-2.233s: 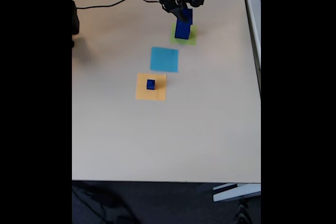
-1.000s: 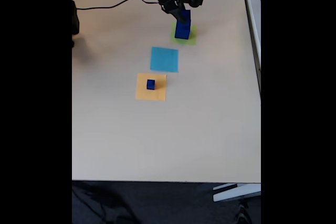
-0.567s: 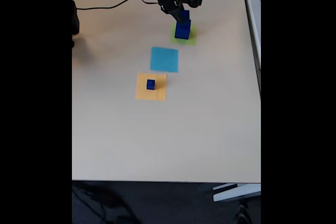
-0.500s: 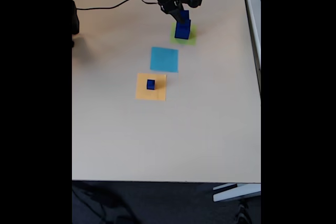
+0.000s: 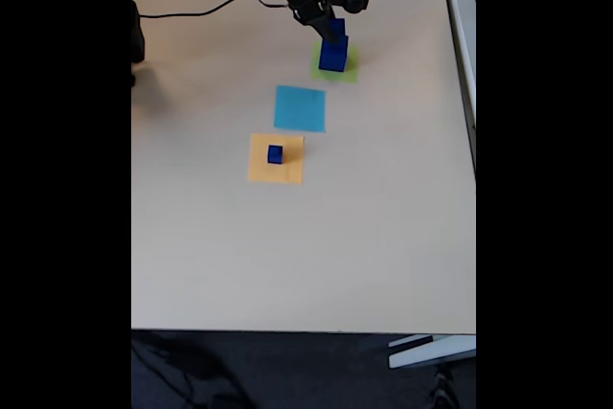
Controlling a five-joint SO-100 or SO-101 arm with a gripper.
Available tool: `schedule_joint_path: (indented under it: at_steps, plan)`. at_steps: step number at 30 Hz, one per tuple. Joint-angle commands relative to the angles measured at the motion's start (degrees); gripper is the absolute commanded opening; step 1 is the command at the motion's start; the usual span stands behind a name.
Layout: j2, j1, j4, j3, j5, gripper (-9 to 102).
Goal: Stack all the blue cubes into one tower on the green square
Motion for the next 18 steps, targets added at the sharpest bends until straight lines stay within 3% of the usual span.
schedule_joint_path:
  at_steps: [1,18]
  plan:
    - [1.0,0.9,-0.4,-0.6,-0.7,7]
    - [0.3,1.5,-0.5,-1.5,-1.1,10]
